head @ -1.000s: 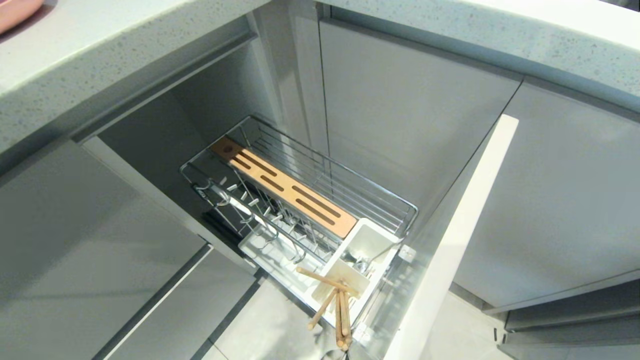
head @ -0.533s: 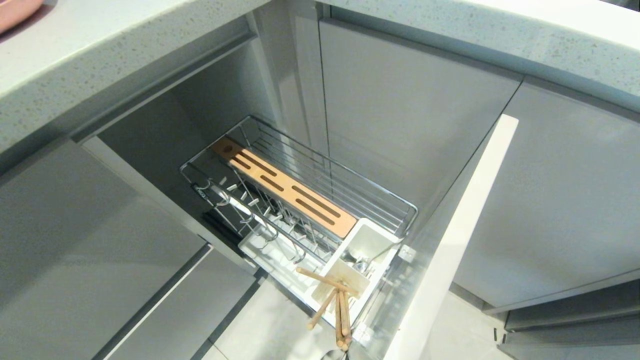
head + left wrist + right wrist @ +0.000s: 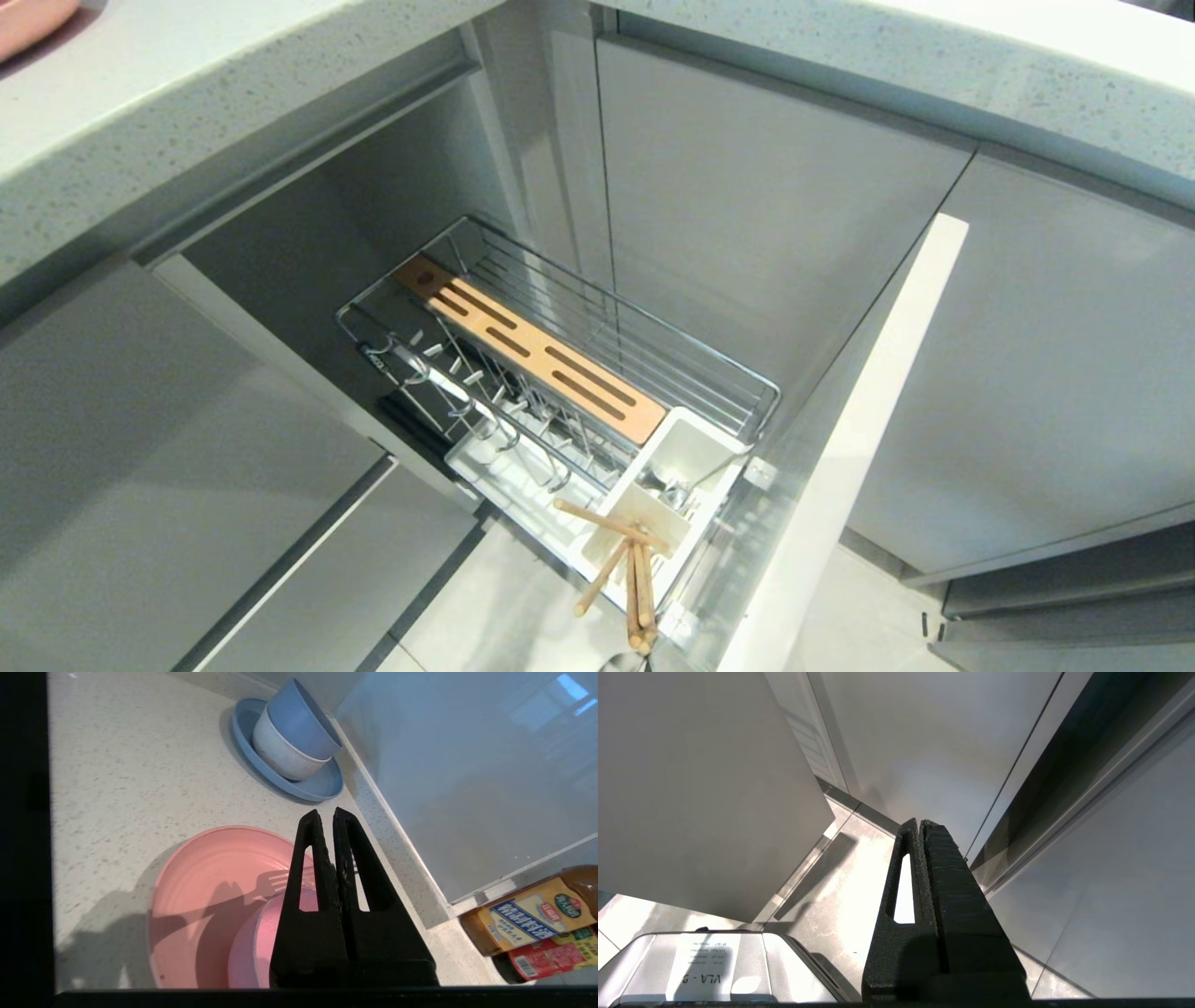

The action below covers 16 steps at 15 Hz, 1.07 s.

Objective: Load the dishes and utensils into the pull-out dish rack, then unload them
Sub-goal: Take the fork out of the cupboard

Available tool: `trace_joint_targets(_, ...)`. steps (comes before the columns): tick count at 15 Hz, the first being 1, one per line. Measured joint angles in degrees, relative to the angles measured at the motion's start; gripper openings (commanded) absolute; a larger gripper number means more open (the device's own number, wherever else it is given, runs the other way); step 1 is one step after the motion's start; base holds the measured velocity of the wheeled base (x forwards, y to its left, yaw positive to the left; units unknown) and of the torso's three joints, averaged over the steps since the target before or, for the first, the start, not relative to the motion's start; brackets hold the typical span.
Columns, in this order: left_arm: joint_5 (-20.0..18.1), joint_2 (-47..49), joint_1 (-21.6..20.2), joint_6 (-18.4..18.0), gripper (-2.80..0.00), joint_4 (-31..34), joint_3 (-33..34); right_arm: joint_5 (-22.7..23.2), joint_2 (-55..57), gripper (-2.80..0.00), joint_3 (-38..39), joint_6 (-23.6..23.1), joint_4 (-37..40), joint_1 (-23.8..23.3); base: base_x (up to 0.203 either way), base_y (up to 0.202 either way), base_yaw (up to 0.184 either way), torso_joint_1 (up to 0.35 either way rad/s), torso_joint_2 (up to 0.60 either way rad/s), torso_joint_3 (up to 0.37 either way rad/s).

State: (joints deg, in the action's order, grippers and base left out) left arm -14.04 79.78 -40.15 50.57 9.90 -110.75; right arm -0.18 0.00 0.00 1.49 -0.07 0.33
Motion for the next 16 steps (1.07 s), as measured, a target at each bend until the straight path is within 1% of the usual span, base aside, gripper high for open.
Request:
trace_joint_targets(2,-1.1,0.7,-0.8,1.3,-2.8,-2.2,0.0,0.0,0.0,-2.8,0.0,0.0,0.0,0.0,0.0,0.0,0.0,0.0,0.0,0.0)
trace_joint_targets(3,-2.2,1.0,-1.3,2.7,-2.8,-3.5,0.0,0.0,0.0,-2.8,0.0,0.0,0.0,0.0,0.0,0.0,0.0,0.0,0.0,0.0)
trace_joint_targets(4,-3.3,1.3,-1.8,4.0,-2.8,-3.9,0.0,0.0,0.0,-2.8,0.0,0.0,0.0,0.0,0.0,0.0,0.0,0.0,0.0,0.0)
trace_joint_targets(6,-3.8,2.0,-2.3,6.0,-2.8,-4.3,0.0,0.0,0.0,-2.8,0.0,0.0,0.0,0.0,0.0,0.0,0.0,0.0,0.0,0.0)
trace_joint_targets(11,-3.9,4.4,-3.8,6.1,-2.8,-5.1,-0.1,0.0,0.0,-2.8,0.0,0.0,0.0,0.0,0.0,0.0,0.0,0.0,0.0,0.0)
trace_joint_targets(16,-4.0,5.8,-4.0,6.3,-2.8,-3.4,-0.2,0.0,0.0,-2.8,0.0,0.0,0.0,0.0,0.0,0.0,0.0,0.0,0.0,0.0)
